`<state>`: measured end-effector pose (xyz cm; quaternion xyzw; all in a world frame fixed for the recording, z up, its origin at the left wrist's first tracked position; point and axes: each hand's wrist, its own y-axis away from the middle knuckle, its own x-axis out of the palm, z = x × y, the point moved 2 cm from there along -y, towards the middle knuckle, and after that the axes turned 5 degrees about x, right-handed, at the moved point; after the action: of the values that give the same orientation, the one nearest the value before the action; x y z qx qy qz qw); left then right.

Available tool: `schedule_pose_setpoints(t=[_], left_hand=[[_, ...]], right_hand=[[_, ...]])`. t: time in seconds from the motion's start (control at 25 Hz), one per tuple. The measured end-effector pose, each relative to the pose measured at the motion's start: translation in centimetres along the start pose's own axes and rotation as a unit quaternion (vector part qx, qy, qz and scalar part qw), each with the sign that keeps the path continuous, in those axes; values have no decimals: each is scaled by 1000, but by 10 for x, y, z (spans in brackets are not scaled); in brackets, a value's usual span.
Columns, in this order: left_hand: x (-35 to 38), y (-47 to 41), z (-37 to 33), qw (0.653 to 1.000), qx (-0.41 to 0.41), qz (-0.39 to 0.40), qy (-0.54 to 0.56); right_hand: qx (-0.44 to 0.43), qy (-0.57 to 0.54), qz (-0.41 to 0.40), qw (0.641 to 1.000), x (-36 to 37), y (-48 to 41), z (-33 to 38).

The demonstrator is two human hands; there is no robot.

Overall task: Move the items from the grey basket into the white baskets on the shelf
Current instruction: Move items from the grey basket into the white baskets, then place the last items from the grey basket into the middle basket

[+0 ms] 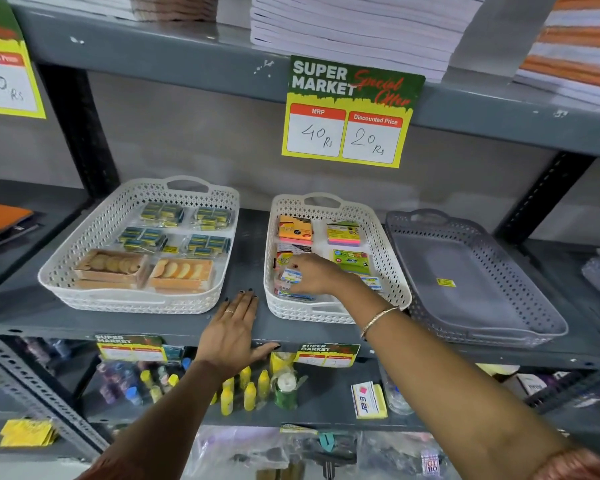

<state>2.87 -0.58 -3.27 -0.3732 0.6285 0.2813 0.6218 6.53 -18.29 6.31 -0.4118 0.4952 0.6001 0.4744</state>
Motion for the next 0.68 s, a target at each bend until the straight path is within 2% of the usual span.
schedule_pose_setpoints(t=[0.2, 0.32, 0.48, 0.52, 0.56, 0.6, 0.68], left_hand=[[-2, 3, 0, 1000, 2, 3, 16], [-13, 11, -5, 991, 19, -79, 105], [-68, -6, -28, 937, 69, -265, 217], [-83, -22, -34, 928, 78, -285, 229], [-98, -39, -38, 928, 87, -276, 233], [-109, -57, -42, 942, 100, -226, 229], [-113, -90, -47, 978, 124, -72, 152]], right_hand=[[-8, 40, 10, 999, -1, 2, 4], [7, -30, 1, 1000, -18, 6, -8], [70, -68, -43, 994, -55, 18, -55], [88, -57, -34, 994, -58, 22, -68], [101, -42, -6, 994, -57, 26, -77], [108, -24, 36, 993, -52, 28, -83], [114, 23, 104, 988, -34, 32, -89]])
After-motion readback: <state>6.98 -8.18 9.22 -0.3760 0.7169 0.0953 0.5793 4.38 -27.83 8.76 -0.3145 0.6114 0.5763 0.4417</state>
